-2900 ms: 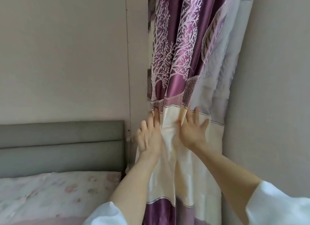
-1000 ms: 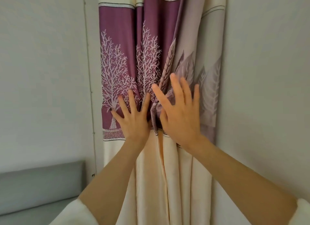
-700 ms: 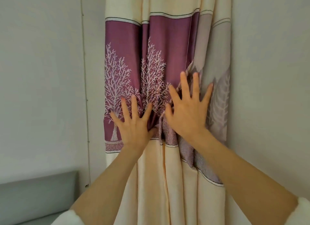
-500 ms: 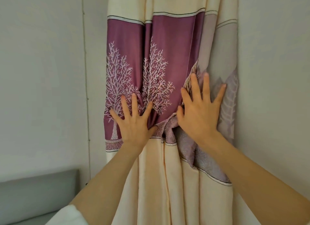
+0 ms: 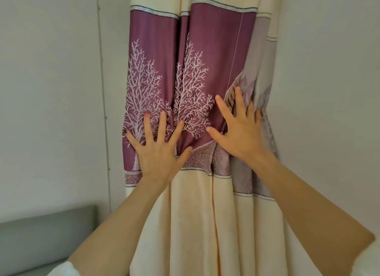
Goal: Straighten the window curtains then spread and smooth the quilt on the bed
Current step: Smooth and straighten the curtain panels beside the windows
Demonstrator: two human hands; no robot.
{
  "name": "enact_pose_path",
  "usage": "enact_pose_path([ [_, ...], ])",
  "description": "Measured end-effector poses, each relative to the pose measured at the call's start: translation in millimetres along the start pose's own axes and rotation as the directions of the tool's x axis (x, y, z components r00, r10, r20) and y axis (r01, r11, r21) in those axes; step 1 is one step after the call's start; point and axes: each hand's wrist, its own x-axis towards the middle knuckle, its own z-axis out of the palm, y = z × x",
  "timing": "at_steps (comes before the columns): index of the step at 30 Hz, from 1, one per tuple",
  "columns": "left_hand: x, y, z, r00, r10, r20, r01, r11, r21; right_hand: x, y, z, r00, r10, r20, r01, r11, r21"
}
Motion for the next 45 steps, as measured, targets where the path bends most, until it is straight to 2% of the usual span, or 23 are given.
enact_pose_path([
  [6, 2.3, -43.9, 2.5, 0.997, -0.031, -0.075, 0.033, 0.999, 0.026, 18.0, -23.0, 34.4, 0.998, -0.015, -0.061, 0.037, 0.925, 0.377],
  [11, 17.7, -64.9, 21.8, 0.983, -0.182, 0.01, 0.182, 0.982, -0.048, 42.8, -42.0, 74.6, 0.994, -0.072, -0.081, 0.104, 0.844, 0.526],
  [15, 34.9, -70.3, 53.5, 0.984, -0.165, 0.068, 0.17, 0.981, -0.09, 65.1, -52.7, 118.7, 0.983, -0.105, -0.15, 0.168, 0.847, 0.505],
  [18, 45.5, -81.8, 89.3, 0.989, -0.149, 0.025, 0.151, 0.982, -0.114, 86.9, -55.0, 159.0, 0.972, -0.149, -0.184, 0.218, 0.865, 0.452],
  [21, 50.0, -93.9, 131.4, 0.987, -0.157, -0.035, 0.15, 0.979, -0.137, 107.3, -56.4, 200.7, 0.968, -0.184, -0.172, 0.243, 0.861, 0.446],
  [25, 47.9, -107.2, 166.0, 0.985, -0.17, 0.011, 0.17, 0.983, -0.075, 117.1, -64.4, 235.3, 0.966, -0.211, -0.151, 0.256, 0.865, 0.431],
  [28, 44.5, -118.1, 191.5, 0.984, -0.17, 0.059, 0.173, 0.984, -0.048, 124.4, -69.9, 262.3, 0.965, -0.222, -0.139, 0.26, 0.87, 0.419],
  [33, 44.7, -130.9, 231.4, 0.99, -0.13, 0.054, 0.129, 0.992, 0.015, 138.2, -76.0, 301.1, 0.973, -0.195, -0.121, 0.228, 0.888, 0.399],
  [37, 46.2, -151.3, 263.6, 0.996, -0.069, 0.055, 0.069, 0.998, -0.008, 150.4, -90.1, 332.0, 0.974, -0.181, -0.135, 0.219, 0.906, 0.363],
  [45, 48.3, -182.3, 340.2, 0.998, -0.065, 0.016, 0.066, 0.994, -0.084, 177.1, -103.2, 407.7, 0.983, -0.136, -0.125, 0.171, 0.925, 0.339],
])
